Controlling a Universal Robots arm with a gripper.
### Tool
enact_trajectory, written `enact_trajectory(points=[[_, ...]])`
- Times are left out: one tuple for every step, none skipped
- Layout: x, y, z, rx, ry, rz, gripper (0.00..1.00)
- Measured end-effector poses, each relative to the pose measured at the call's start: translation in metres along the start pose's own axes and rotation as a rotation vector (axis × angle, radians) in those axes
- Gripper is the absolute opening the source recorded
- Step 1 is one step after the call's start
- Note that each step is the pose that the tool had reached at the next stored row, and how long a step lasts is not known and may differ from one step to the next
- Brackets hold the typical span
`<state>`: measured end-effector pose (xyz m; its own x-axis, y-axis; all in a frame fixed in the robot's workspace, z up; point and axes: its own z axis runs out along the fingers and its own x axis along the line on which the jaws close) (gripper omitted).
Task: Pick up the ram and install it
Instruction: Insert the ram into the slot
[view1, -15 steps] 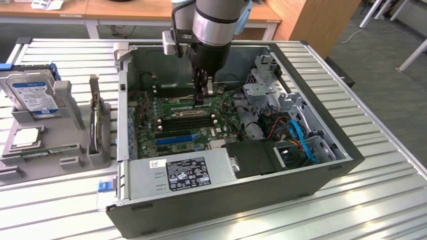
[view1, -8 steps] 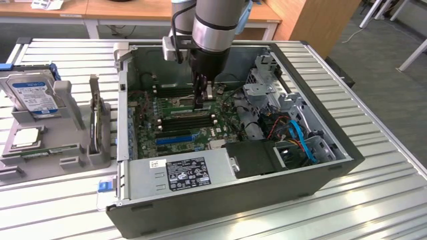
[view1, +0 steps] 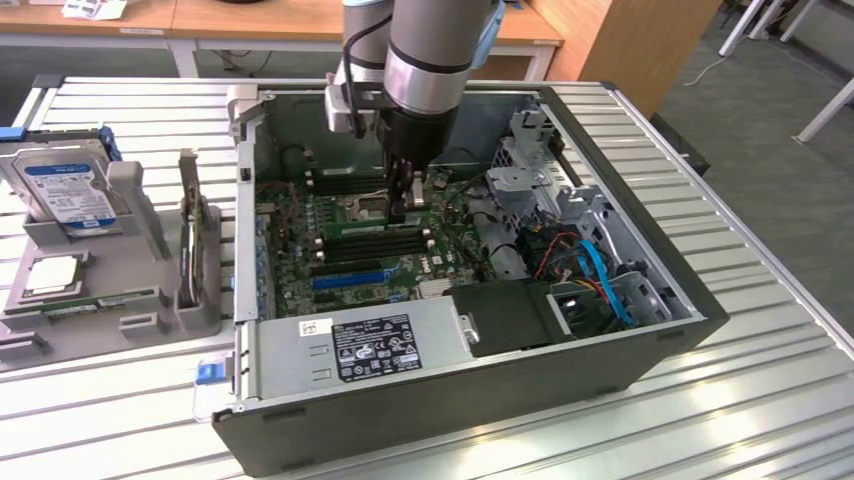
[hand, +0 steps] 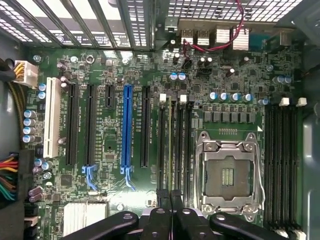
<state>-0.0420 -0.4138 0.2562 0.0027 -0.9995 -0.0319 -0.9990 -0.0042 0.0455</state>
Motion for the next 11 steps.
enact_trajectory(points=[[0.0001,0.0,0.001,0.0,0.0,0.0,0.11],[0.0001,-0.0001,0.0017,0.0,0.0001,0.0,0.11],[0.0002,-0.0001,0.0021,-0.0001,0.0001,-0.001,0.11],[0.0002,-0.0001,0.0022,-0.0001,0.0003,-0.001,0.11],[0.0002,-0.0001,0.0022,-0.0002,0.0003,-0.001,0.11],[0.0002,-0.0001,0.0022,-0.0002,0.0003,-0.001,0.11],[0.0002,-0.0001,0.0023,-0.0001,0.0002,-0.001,0.11],[0.0002,-0.0003,0.0023,-0.0001,0.0001,-0.001,0.11],[0.0002,-0.0008,0.0023,-0.0001,0.0001,-0.001,0.11],[0.0002,-0.0011,0.0023,0.0,0.0,-0.001,0.11],[0.0002,-0.0011,0.0023,0.0,0.0,-0.001,0.11]])
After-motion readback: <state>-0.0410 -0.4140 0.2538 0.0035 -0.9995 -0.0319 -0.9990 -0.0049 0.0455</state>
